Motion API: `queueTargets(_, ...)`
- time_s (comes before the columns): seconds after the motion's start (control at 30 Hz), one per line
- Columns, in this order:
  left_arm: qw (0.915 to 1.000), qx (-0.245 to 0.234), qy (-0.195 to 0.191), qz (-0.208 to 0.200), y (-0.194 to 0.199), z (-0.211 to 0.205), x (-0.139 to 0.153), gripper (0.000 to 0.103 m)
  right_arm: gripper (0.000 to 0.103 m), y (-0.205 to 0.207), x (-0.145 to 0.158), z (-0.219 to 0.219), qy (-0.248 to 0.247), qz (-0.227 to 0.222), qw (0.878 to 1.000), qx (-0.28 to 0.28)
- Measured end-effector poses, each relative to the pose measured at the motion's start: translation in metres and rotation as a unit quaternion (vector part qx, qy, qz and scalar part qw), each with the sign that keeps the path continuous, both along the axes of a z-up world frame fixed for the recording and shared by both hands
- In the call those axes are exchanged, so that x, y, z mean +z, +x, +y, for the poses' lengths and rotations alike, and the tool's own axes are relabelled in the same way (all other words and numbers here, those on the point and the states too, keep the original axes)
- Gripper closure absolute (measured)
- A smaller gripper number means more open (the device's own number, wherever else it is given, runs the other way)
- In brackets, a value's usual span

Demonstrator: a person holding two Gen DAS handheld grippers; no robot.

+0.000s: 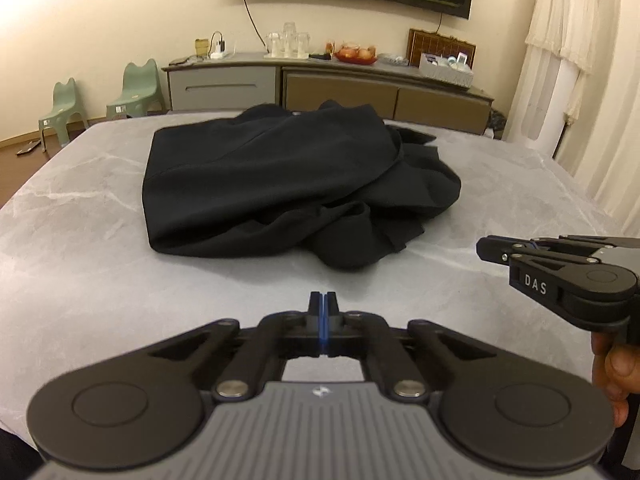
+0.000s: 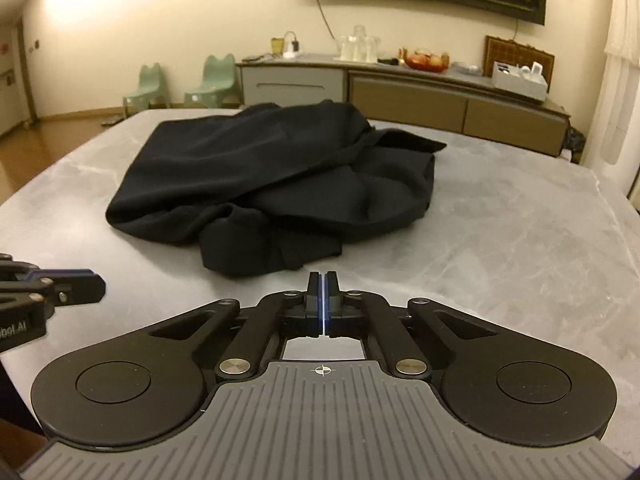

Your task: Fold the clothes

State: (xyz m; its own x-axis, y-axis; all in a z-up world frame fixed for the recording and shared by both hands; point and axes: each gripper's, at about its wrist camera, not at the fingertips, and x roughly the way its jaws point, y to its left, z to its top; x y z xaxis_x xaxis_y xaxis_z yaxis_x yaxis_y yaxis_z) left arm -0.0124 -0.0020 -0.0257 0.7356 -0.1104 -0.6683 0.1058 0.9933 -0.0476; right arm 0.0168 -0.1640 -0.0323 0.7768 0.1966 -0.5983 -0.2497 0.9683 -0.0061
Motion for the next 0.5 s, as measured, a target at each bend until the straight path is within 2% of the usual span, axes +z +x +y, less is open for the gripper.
queueTargets(0.13, 1.0, -0.001, 0.003, -0.003, 0.005, 0.002, -0.001, 0.102, 0.103, 0.0, 0.0, 0.0, 0.006, -0.002, 1.0, -0.001)
queueTargets(0.2, 0.9999, -0.005, 0.011, -0.001, 0.011, 0.003, -0.001, 0.093, 0.095, 0.002, -0.003, -0.001, 0.008, -0.001, 1.0, -0.01)
queueTargets(0.23, 0.9999, -0.003, 0.014, -0.005, 0.015, 0.004, -0.002, 0.07, 0.077, 0.004, -0.004, -0.001, 0.009, 0.0, 1.0, -0.014)
queueTargets(0.27, 0.9998, -0.002, 0.017, -0.008, 0.019, 0.006, -0.002, 0.024, 0.047, 0.005, -0.005, -0.002, 0.012, -0.001, 1.0, -0.019)
queueTargets(0.3, 0.9997, 0.0, 0.021, -0.012, 0.022, 0.008, -0.003, 0.004, 0.036, 0.006, -0.006, -0.003, 0.015, -0.002, 1.0, -0.025)
queueTargets(0.33, 0.9994, 0.007, 0.026, -0.022, 0.025, 0.01, -0.004, 0.0, 0.024, 0.007, -0.006, -0.005, 0.018, -0.005, 0.999, -0.029)
queueTargets(0.37, 0.9992, 0.007, 0.032, -0.022, 0.03, 0.014, -0.006, 0.0, 0.019, 0.008, -0.006, -0.006, 0.02, -0.008, 0.999, -0.036)
queueTargets(0.5, 0.9989, 0.011, 0.043, -0.014, 0.058, 0.034, -0.014, 0.0, 0.014, 0.017, -0.008, -0.013, 0.032, 0.0, 0.998, -0.051)
